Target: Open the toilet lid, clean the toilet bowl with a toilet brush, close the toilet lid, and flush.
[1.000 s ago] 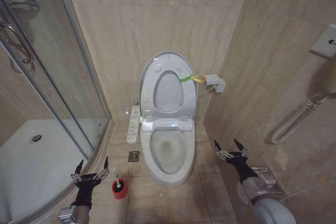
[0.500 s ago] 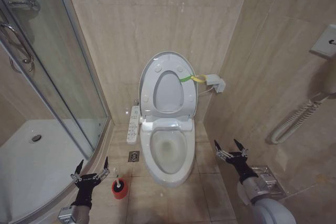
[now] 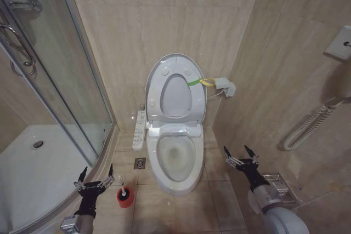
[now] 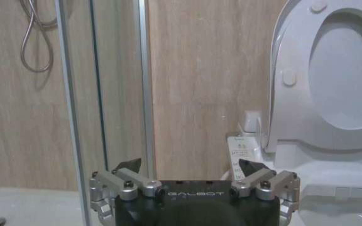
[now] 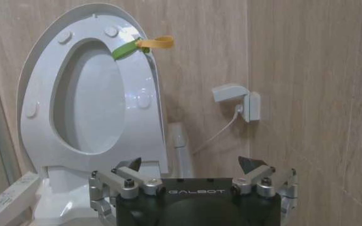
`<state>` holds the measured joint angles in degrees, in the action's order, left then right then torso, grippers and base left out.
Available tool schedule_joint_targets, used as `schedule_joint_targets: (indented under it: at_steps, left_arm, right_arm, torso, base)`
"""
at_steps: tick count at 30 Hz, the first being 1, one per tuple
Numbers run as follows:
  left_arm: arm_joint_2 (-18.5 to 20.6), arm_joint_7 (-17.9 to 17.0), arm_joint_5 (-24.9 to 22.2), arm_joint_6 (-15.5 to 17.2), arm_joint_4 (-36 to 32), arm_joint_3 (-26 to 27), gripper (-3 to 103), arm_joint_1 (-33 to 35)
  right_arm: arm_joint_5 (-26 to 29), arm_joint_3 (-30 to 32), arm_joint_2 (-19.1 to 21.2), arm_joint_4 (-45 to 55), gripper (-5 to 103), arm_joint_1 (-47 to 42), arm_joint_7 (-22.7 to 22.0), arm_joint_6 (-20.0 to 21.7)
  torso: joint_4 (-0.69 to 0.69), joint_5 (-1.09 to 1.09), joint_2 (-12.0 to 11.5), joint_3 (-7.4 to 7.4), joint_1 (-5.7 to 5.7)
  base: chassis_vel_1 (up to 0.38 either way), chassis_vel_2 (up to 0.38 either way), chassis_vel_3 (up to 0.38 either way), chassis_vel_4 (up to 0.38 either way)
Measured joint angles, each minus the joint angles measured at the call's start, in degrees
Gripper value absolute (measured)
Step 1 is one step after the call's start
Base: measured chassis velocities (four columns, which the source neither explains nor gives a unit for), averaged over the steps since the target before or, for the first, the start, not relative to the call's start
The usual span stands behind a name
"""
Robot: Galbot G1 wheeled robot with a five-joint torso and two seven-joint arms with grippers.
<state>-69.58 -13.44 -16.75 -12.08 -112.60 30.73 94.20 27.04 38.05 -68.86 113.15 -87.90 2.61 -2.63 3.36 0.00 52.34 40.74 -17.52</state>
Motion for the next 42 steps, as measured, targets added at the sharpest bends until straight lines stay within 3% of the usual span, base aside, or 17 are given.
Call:
schedule_joint_targets:
  at_steps: [4,8,20,24,31,33,35,37,42]
  left_arm:
    - [0.0,0.0,0.0,0.0,0.0,0.0,100,0.0]
    - [0.0,0.0,0.0,0.0,0.0,0.0,100,0.0]
    - [0.0,0.0,0.0,0.0,0.0,0.0,100,0.0]
    - [0.0,0.0,0.0,0.0,0.0,0.0,100,0.0]
    - [0.0,0.0,0.0,0.0,0.0,0.0,100,0.0]
    - [0.0,0.0,0.0,0.0,0.0,0.0,100,0.0]
    - [0.0,0.0,0.0,0.0,0.0,0.1,100,0.0]
    - [0.0,0.0,0.0,0.0,0.0,0.0,100,0.0]
    - [0.0,0.0,0.0,0.0,0.0,0.0,100,0.0]
  right_arm:
    - [-0.2,0.0,-0.3,0.0,100,-0.2,0.0,-0.1]
    - [-4.0,0.5,-3.4,0.6,100,-2.5,0.0,-1.9]
    - [-24.7,3.3,-20.7,4.1,100,-15.6,-0.6,-12.8]
    - [-27.8,3.8,-23.3,4.7,100,-17.6,-0.7,-14.5]
    - [-28.8,2.3,-23.1,4.3,100,-16.8,-1.2,-15.2]
    - [-29.3,0.3,-22.4,3.0,100,-15.5,-1.6,-15.7]
    - [-29.8,-2.3,-21.4,1.7,100,-13.3,-2.1,-16.3]
    - [-29.1,-3.3,-19.2,0.0,100,-10.8,-2.4,-16.7]
    - [-28.3,-4.1,-16.8,-2.2,100,-7.5,-3.7,-17.1]
  torso:
    - [0.0,0.0,0.0,0.0,0.0]
    - [0.0,0.0,0.0,0.0,0.0]
    - [0.01,-0.02,0.0,0.0,0.0]
    - [0.0,-0.02,0.0,-0.01,0.01]
    - [0.02,-0.02,0.0,0.0,0.0]
    - [0.04,-0.05,0.0,0.0,0.01]
    - [-0.03,0.07,0.0,0.0,0.0]
    - [-0.02,-0.04,0.0,0.0,0.0]
    - [0.01,-0.01,0.0,0.0,0.0]
  base:
    - [0.0,0.0,0.0,0.0]
    - [0.0,0.0,0.0,0.0]
    - [0.0,0.0,0.0,0.0]
    - [0.0,0.0,0.0,0.0]
    - [0.0,0.0,0.0,0.0]
    - [0.0,0.0,0.0,0.0]
    - [0.0,0.0,0.0,0.0]
    - [0.0,0.0,0.0,0.0]
    - [0.0,0.0,0.0,0.0]
